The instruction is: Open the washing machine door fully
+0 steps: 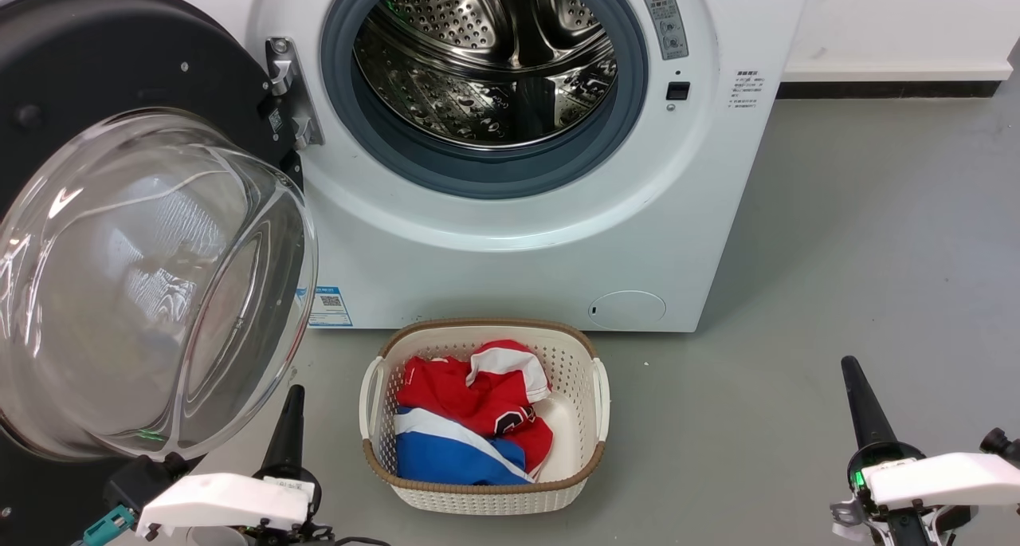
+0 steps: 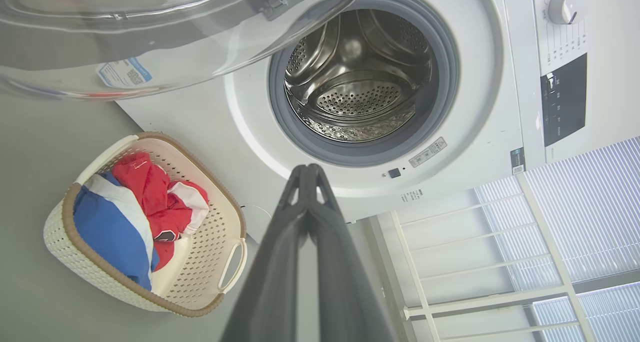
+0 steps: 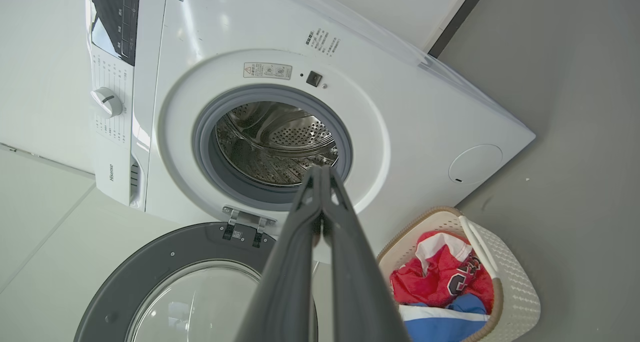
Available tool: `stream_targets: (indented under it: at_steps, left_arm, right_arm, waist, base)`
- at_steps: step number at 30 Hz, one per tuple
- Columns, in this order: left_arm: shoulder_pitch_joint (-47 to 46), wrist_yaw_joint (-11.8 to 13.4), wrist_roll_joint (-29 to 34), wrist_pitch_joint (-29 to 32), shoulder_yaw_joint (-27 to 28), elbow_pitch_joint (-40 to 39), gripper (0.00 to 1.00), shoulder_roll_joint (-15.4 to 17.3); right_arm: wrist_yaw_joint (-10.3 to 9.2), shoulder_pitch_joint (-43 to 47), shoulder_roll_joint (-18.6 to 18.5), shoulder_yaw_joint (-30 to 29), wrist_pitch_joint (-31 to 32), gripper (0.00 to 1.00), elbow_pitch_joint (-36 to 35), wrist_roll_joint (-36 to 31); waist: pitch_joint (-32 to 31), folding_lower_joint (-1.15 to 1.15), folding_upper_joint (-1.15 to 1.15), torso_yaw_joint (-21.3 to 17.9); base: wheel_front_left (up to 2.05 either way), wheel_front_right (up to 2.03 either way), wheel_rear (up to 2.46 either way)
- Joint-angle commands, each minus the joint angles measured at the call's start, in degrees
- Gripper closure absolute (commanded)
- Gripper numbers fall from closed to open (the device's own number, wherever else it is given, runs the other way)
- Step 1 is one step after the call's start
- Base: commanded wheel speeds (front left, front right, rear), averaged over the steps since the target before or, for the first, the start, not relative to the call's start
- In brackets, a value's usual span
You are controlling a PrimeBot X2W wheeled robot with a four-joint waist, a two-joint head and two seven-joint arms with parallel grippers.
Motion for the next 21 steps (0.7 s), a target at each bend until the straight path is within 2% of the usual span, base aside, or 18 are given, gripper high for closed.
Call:
stream_targets:
  at_steps: [1,21]
  left_arm:
    - [-1.61,-0.33,-1.75,0.45,0.34,-0.27,1.00,0.38]
    - [-2.94,-1.02,-12.78,3.33,1.97,0.57,1.00,0.30]
  right_arm:
    - [0.00,-1.46,-0.23,-0.17,0.42,1.00,-0.28,1.73]
    - [-0.01,-2.72,-0.19,-0.85,3.31,1.00,0.48,12.37]
  waist:
    - [0.02,0.00,0.00,-0.01]
    - [0.21,0.00,0.00,-0.11]
  base:
    - [0.00,0.00,0.00]
    - [0.00,0.00,0.00]
